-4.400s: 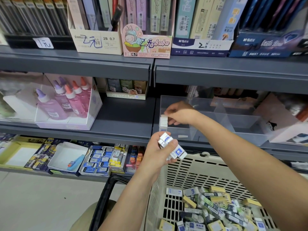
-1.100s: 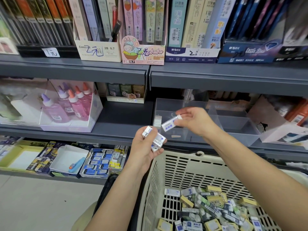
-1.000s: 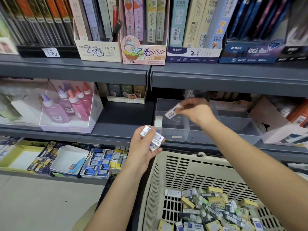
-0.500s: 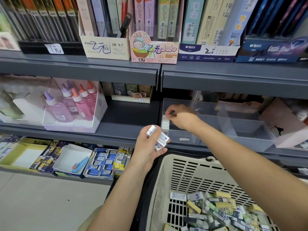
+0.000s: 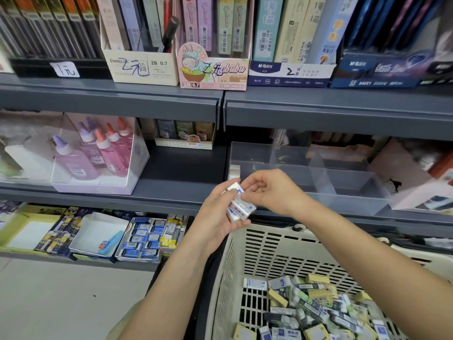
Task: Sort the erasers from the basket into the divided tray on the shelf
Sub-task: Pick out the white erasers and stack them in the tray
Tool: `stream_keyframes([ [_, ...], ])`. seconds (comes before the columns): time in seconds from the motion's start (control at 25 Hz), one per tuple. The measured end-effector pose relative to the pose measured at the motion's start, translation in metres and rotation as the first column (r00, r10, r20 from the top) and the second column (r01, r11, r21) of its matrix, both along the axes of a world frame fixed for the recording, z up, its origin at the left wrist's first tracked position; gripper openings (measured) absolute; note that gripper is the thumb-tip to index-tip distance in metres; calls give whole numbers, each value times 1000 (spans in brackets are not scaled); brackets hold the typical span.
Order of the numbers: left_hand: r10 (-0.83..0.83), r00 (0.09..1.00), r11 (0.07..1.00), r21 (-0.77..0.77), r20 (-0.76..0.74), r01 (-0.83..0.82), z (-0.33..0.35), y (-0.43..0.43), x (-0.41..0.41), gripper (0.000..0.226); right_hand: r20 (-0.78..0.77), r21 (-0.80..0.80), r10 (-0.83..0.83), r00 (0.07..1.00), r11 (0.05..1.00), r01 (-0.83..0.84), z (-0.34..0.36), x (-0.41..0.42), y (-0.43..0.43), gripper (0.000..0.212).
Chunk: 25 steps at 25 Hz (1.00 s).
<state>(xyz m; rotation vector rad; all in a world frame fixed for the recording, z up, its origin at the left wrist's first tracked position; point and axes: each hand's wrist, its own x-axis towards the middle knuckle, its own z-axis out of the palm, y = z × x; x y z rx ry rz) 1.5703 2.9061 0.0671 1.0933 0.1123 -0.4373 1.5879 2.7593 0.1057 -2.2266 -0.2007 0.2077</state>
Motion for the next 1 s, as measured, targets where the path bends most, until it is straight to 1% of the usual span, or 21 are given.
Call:
stream_keyframes([
  [0.08, 24, 1000, 999, 24, -5, -24, -1, 0, -1, 19, -34, 144, -21, 999, 989, 25, 0, -3, -6, 28],
  [0.16, 23, 999, 998, 55, -27, -22, -2, -1, -3, 15, -43, 255, 2, 999, 967, 10, 0, -6, -11, 29],
  [0.24, -4, 999, 999, 49, -50, 6, -1, -3, -5, 14, -29, 303, 46, 999, 952, -35, 1, -8, -15, 28],
  [0.36, 4, 1000, 999, 50, -24, -2, 1, -6, -6, 12, -42, 384, 77, 996, 922, -55, 0, -8, -20, 25],
  [0.4, 25, 1000, 999, 38, -7, -24, 2, -6, -7, 10, -40, 396, 56, 998, 917, -35, -1, -8, -20, 23],
  [0.48, 66, 997, 997, 27, 36, -67, 2, -6, -7, 14, -52, 434, -43, 998, 899, 61, -6, -5, -21, 23],
  [0.56, 98, 993, 995, 29, 66, -100, 1, -7, -7, 17, -122, 485, -124, 985, 858, 168, -8, -2, -24, 15],
  [0.6, 106, 991, 994, 32, 76, -109, 0, -7, -7, 19, -141, 476, -141, 980, 859, 192, -7, 0, -26, 12],
  [0.68, 133, 987, 990, 44, 94, -137, -1, -6, -6, 25, -124, 424, -161, 979, 883, 200, -2, 6, -30, 9],
  [0.8, 194, 977, 977, 70, 86, -200, -5, -1, -2, 44, 31, 303, -269, 963, 920, 247, 7, 30, -30, 14],
  [0.88, 203, 978, 975, 79, 53, -206, -8, 3, -1, 55, 111, 283, -351, 930, 908, 309, 10, 49, -23, 17],
  [0.92, 206, 978, 975, 84, 29, -207, -10, 4, 0, 54, 158, 243, -364, 918, 915, 321, 9, 58, -19, 17],
  [1.0, 217, 976, 972, 90, -10, -215, -13, 5, 3, 46, 283, 54, -298, 912, 954, 295, 5, 69, -11, 13],
])
